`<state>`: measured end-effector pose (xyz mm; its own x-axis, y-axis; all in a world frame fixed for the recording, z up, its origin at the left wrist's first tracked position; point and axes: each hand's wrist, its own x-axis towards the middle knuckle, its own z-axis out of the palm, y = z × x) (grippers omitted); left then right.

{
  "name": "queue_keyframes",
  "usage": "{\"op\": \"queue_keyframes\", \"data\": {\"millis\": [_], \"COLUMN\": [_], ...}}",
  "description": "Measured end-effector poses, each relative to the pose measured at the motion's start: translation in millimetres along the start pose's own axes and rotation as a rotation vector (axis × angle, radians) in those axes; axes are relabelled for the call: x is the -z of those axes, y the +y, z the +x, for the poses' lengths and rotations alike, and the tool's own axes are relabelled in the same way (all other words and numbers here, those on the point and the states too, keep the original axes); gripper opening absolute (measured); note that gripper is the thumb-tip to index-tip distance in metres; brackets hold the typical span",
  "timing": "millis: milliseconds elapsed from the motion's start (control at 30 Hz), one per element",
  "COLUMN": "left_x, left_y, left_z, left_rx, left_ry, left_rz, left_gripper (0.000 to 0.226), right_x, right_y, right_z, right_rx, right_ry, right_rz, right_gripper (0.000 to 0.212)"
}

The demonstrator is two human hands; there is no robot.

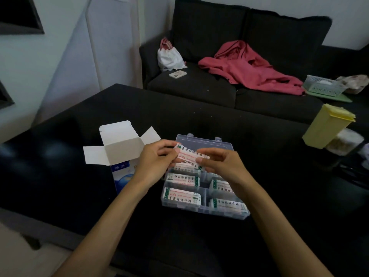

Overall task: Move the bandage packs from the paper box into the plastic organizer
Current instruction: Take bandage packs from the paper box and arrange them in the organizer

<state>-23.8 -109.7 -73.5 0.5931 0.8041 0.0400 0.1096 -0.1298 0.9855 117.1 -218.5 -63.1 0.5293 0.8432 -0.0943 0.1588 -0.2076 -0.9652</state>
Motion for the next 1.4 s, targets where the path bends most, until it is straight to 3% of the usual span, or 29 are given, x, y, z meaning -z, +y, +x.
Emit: {"op": "queue_keyframes", "data": {"millis": [133,267,367,533,833,1067,1400], "left_x": [-5,-3,2,4,1,-3,-3], "left_y": [-4,-8,-11,-16,-23,-24,-25], "left_z": [10,15,18,23,21,21,22], "left_rx": [-0.043,-0.132,-0.170,-0.131,-0.145,-0.162,-0.162], "left_ry": [0.062,0.136,0.129,0.016,-0.031,-0.143,-0.142], "left_rz": [0.029,0.544,0.731,0.832,0.965,0.930,0.967], "left_gripper": [0.016,0.016,0.020,0.024,0.024,0.022,0.023], "right_x": [-1,1,2,-1,-3,-4,-2], "right_y": [1,0,4,18,26,26,36], "right_z": [12,28,40,48,51,51,56], "right_rx": [0.049,0.160,0.136,0.092,0.094,0.122,0.034], "right_ry": [0.029,0.023,-0.047,-0.099,-0.096,-0.066,0.067], "right_rz": [-0.021,-0.261,-0.406,-0.451,-0.641,-0.767,-0.901], "right_gripper": [0.015,0.020,0.021,0.023,0.017,0.020,0.020]}}
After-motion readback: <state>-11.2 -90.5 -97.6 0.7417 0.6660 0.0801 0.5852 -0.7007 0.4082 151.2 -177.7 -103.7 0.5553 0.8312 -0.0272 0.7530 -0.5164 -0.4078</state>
